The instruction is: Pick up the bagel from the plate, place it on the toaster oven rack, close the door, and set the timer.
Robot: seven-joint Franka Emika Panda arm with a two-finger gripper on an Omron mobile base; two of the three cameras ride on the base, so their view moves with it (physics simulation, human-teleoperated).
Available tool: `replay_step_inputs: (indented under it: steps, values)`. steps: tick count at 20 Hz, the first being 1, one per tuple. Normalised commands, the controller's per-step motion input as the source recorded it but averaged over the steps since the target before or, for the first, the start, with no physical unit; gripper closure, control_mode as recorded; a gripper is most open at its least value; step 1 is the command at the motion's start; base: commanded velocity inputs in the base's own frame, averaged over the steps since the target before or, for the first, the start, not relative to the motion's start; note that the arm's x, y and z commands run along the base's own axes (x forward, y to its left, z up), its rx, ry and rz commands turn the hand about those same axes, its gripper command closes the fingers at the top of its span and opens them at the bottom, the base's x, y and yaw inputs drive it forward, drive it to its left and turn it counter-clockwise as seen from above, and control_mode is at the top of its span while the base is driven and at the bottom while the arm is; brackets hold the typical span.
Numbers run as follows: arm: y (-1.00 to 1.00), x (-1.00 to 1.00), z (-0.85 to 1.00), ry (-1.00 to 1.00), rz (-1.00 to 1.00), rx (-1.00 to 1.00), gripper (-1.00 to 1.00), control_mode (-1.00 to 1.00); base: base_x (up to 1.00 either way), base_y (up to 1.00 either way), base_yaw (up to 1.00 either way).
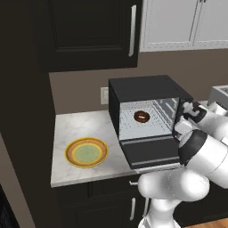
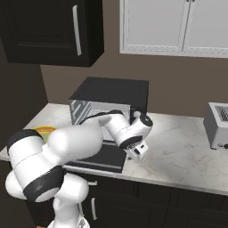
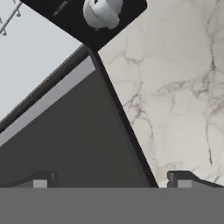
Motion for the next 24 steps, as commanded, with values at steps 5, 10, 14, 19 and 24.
replay_step_inputs:
  steps: [5, 10, 14, 19, 24]
  values:
    - [0.05, -0.75, 0.02, 0.08, 0.00, 0.14, -1.00, -1.00, 0.00, 0.00, 0.00]
    - [0.04, -0.48, -0.04, 0.14, 0.00, 0.14, -1.00, -1.00, 0.00, 0.00, 0.00]
    - [0.00, -0.01, -0.21, 0.06, -0.02, 0.09, -1.00, -1.00, 0.00, 0.00, 0.00]
    - [0.00, 0.00, -0.18, 0.03, -0.04, 0.08, -1.00, -1.00, 0.00, 0.00, 0.00]
    - [0.00, -0.01, -0.16, 0.01, -0.03, 0.08, -1.00, -1.00, 0.00, 0.00, 0.00]
